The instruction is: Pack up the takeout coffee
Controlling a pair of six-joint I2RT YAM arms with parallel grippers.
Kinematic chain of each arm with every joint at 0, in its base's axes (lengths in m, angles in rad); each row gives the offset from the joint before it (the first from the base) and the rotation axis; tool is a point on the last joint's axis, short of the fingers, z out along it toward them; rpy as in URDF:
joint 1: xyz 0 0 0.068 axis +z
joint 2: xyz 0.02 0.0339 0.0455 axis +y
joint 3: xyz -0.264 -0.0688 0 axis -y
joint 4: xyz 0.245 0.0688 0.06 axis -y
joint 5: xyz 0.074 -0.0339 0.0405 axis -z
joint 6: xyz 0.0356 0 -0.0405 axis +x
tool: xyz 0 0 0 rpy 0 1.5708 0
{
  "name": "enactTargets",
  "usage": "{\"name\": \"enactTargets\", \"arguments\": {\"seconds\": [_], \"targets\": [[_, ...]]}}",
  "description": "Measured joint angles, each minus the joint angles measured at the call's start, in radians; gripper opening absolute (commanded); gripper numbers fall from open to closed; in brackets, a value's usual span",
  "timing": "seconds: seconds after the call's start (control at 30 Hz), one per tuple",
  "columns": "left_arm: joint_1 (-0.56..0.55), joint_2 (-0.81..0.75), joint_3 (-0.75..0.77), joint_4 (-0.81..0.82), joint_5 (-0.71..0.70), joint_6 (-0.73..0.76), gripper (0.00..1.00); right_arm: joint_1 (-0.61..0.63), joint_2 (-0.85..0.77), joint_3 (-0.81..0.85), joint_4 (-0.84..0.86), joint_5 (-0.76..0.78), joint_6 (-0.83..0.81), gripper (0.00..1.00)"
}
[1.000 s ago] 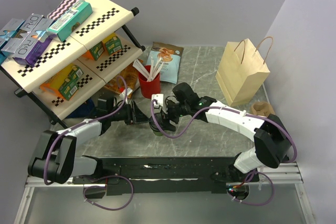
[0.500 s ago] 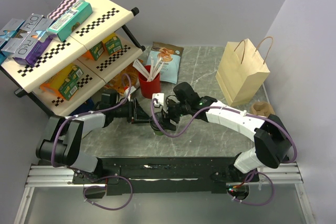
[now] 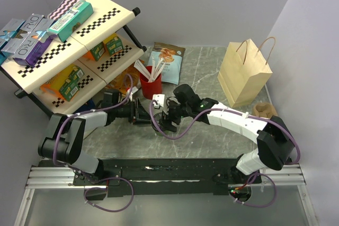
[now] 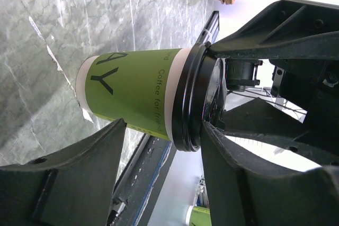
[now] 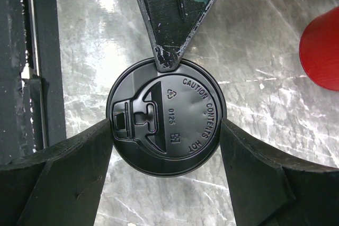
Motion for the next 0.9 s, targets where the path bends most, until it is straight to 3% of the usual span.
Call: {"name": "enactTargets", "arguments": {"seconds": [0.4,0.7,0.73,0.9], "targets": [[-0.014,0.048,0.069,-0.056,-0.007,0.026,0.65,0.005,-0.021,-0.031,0.047,0.045,0.062,0.67],[-0.04,0.027,0.099,-0.095,-0.053,0.093,0.8,0.001,-0.051,-0.031,0.051,0.03,0.051,0.88],[-0.044,0.016,0.099,-0.099,-0.068,0.103,0.8,-0.003,-0.054,-0.029,0.048,0.022,0.047,0.99],[-0.061,0.003,0.154,-0.17,-0.143,0.161,0.82,-0.029,-0.029,-0.013,-0.098,0.019,0.018,1.0]]}}
